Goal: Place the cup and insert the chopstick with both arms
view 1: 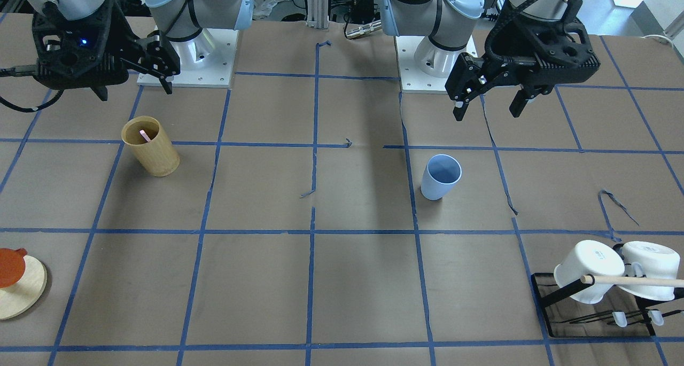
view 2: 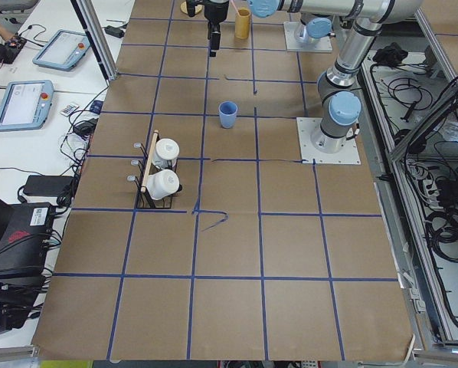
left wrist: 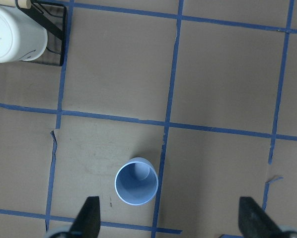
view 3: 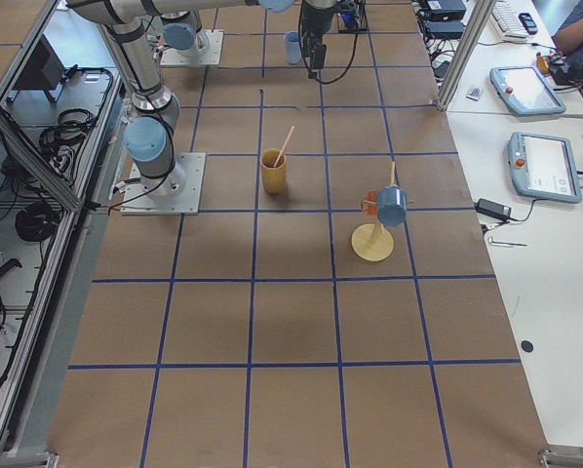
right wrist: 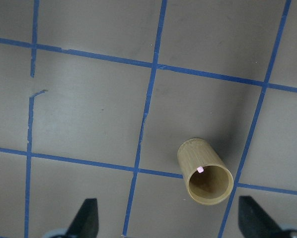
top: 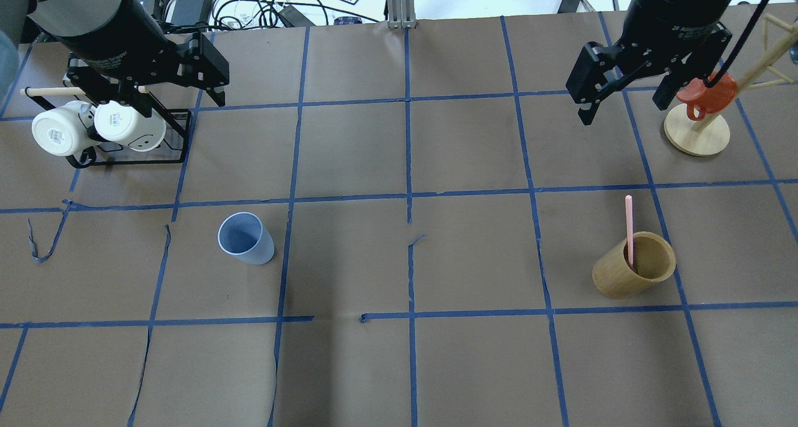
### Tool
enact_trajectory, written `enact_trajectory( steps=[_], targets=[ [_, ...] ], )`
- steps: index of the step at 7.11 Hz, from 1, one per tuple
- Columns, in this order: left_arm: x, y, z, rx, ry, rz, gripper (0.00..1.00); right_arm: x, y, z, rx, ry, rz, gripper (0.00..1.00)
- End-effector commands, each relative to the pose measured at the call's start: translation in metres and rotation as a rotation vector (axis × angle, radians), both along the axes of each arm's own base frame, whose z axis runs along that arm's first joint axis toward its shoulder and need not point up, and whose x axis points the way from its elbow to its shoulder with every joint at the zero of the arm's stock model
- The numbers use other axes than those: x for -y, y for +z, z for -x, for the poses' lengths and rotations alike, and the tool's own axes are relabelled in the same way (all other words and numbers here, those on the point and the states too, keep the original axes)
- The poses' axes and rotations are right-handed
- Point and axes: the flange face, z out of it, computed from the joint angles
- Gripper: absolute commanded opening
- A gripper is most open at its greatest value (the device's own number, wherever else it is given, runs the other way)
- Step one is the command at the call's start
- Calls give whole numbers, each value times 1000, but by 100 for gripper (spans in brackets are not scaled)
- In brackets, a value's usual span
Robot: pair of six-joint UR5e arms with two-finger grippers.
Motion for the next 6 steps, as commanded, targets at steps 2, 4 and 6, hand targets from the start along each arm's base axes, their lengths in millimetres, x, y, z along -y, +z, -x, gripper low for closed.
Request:
enact_trajectory(
  steps=[2,4,6],
  targets=[
    [-7,-4,0,1,10,-42,97,1,-2,0,2,-1,7,100],
    [-10,-3,-1,6,13,-63,99,1,-2,-1,6,0,7,100],
    [-6,-7,-2,5,6,-67,99,2,-2,-1,6,7,13,100]
  ],
)
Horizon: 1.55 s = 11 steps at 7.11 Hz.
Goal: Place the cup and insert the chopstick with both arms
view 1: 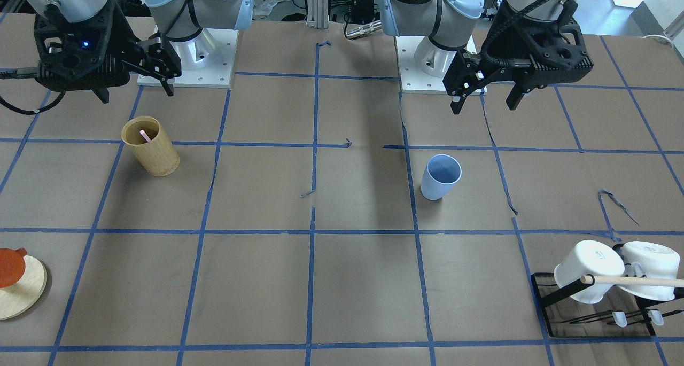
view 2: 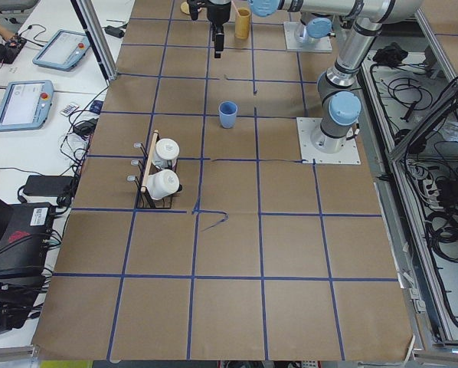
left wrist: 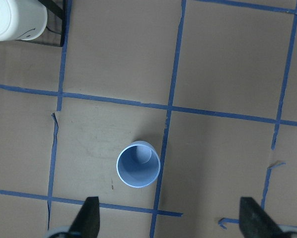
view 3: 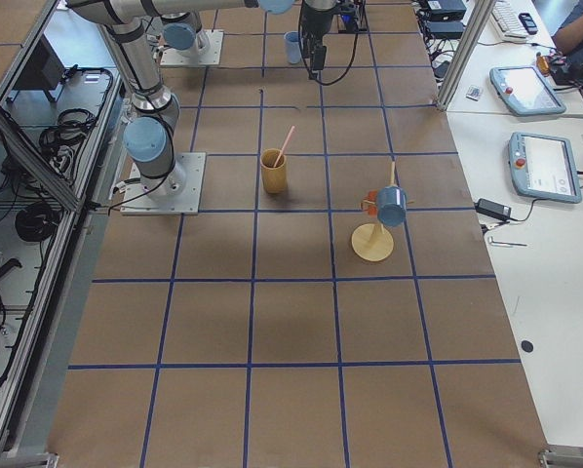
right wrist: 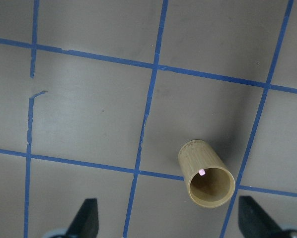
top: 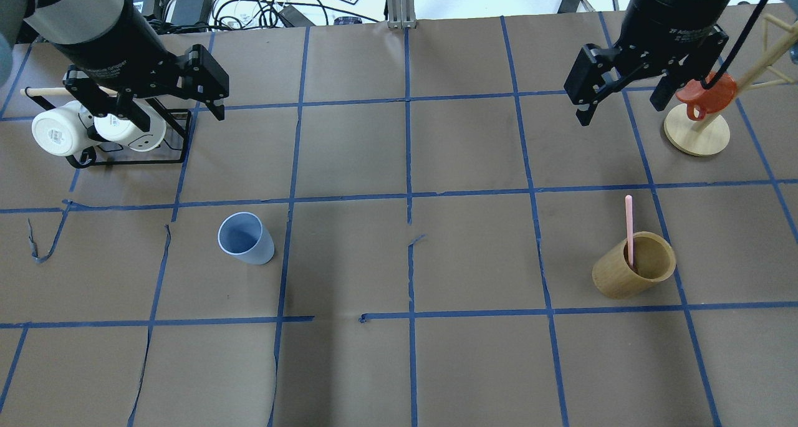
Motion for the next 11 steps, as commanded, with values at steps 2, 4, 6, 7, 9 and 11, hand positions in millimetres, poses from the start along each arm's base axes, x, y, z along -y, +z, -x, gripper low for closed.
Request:
enact_trajectory(
  steps=[2,4,6,7,9,11],
  targets=[
    [5,-11,-18,-3,26,-20,99,1,-1,0,2,7,4,100],
    [-2,-63,-57,-9,-53,-110,98,2,-1,0,2,6,5,100],
    [-12,-131,-65,-6,-46,-106,97,1,-3,0,1,8,0,100],
    [-25,-161,-67,-22,-30,-135,96,1,-4,0,1,9,-1,100],
    [-30,-178,-66,-17,-22,-125,96,3,-4,1,-1,9,12,100],
    [-29,-180,-65,-22,-22,-127,96,3,-3,1,-1,9,14,100]
  ],
)
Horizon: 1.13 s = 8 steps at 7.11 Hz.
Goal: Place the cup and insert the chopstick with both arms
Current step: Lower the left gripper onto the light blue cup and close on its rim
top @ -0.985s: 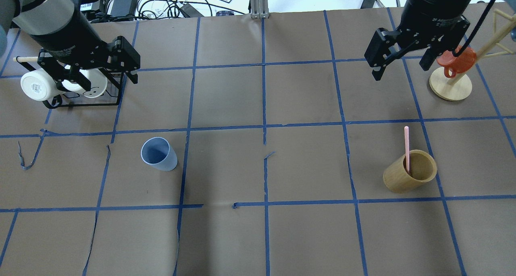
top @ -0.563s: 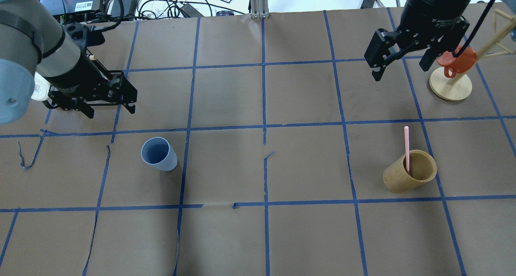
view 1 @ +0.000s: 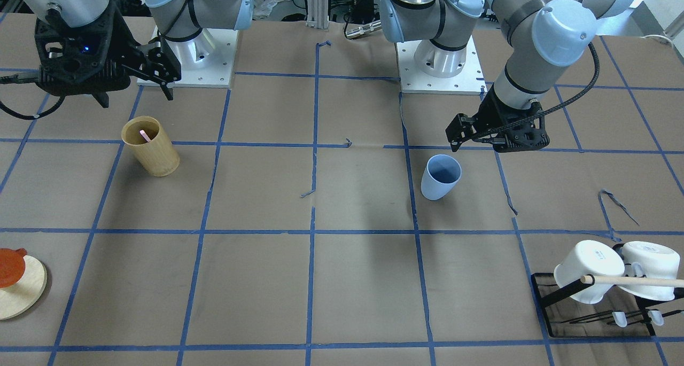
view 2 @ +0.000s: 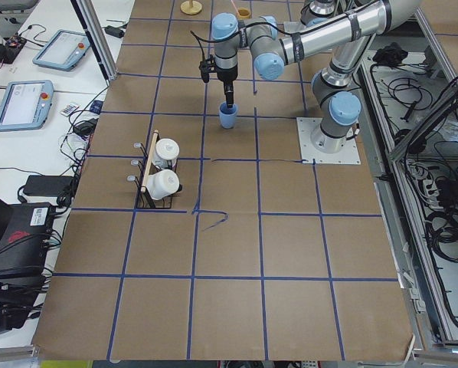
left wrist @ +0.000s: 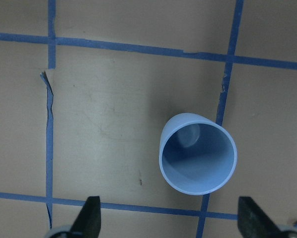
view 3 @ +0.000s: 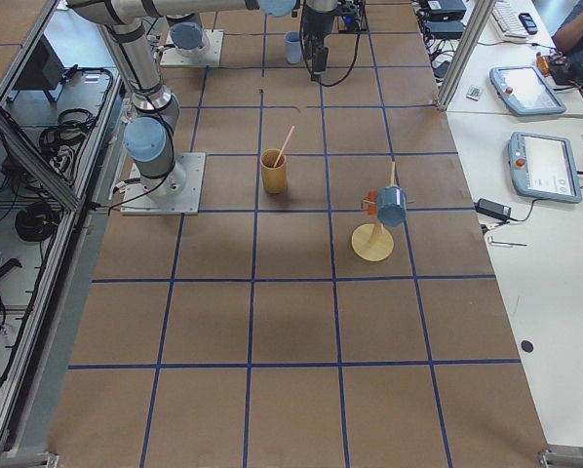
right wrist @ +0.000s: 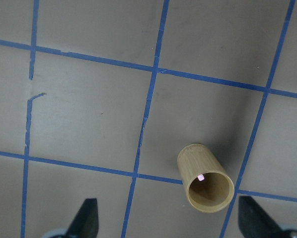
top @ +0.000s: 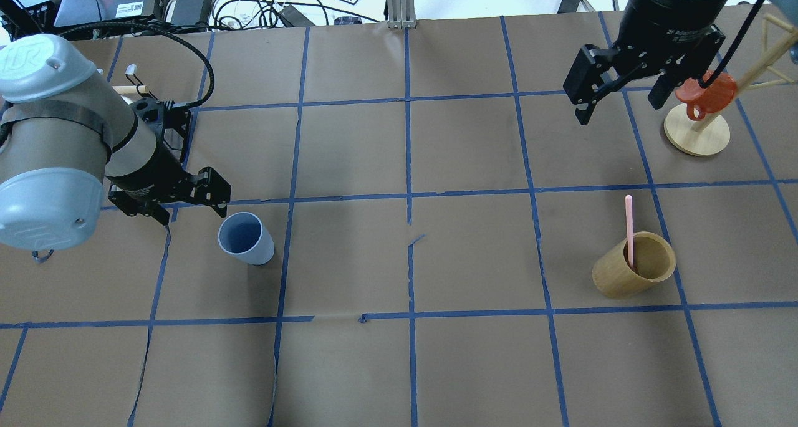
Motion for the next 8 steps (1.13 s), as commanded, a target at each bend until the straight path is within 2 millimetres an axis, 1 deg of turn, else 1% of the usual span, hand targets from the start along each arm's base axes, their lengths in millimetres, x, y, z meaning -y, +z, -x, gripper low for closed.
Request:
enact_trajectory(
  steps=[1,2,3,5,6,7,8],
  targets=[
    [1,-5,1,-6,1,-4,96,0,0,0,-2,0,2,100],
    [-8,-22,2,-11,5,-31,94,1,0,0,-2,0,5,100],
    [-14,-38,1,-3,10,-6,94,1,1,0,0,0,9,100],
    [-19,-60,3,-10,10,-34,94,1,0,0,-1,-2,9,100],
    [-11,-62,0,-2,14,6,92,2,-1,0,0,0,7,100],
    [-9,-69,0,-2,16,-6,88,2,0,0,0,0,9,100],
    [-10,-75,-1,1,16,-21,87,2,0,0,-2,0,9,100]
  ],
)
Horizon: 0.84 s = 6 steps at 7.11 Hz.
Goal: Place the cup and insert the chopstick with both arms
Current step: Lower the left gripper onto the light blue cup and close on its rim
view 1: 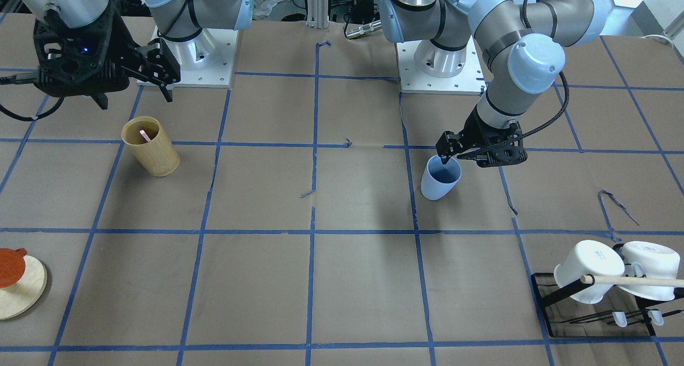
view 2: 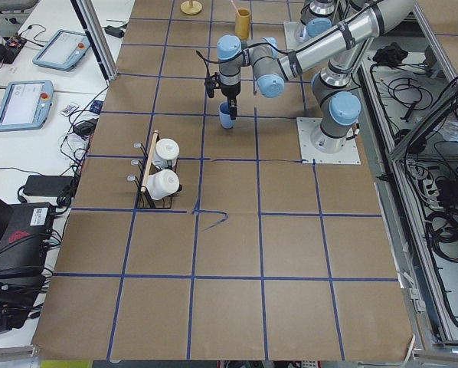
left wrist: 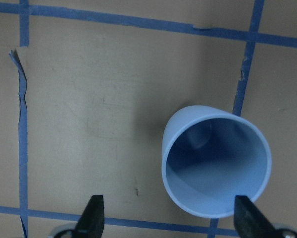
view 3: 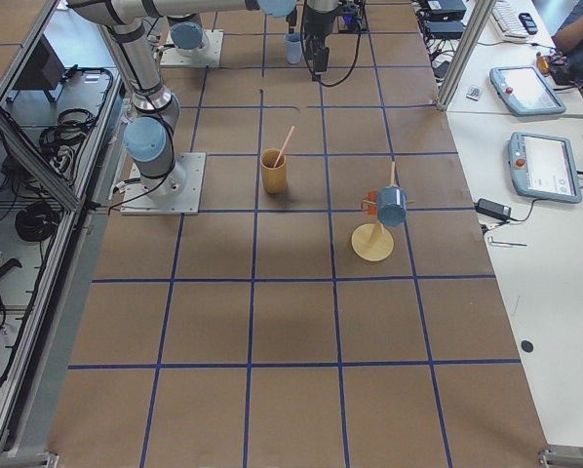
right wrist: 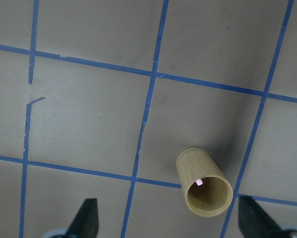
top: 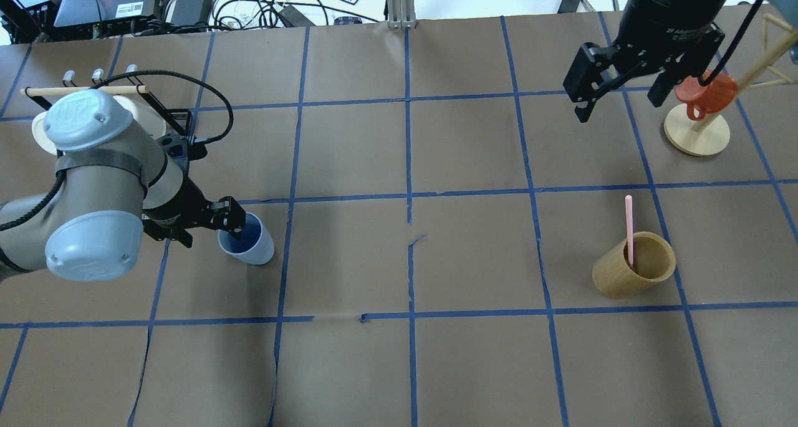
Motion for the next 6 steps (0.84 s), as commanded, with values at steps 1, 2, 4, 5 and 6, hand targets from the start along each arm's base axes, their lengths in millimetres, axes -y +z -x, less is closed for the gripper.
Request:
enact_trajectory(
  steps=[1,2,4,5,6],
  targets=[
    [-3,-14,0,3,23,-30,87,0,-1,0,-3,2,-3,100],
    [-4,-19,0,0,39,-36,87,0,-1,0,-4,2,-3,100],
    [1,-26,-1,2,80,-36,37,0,-1,1,-4,-1,-3,100],
    [3,-28,-1,2,87,-39,21,0,-1,0,-3,0,-3,100],
    [4,-28,0,0,76,-39,11,1,0,0,0,0,5,100]
  ],
)
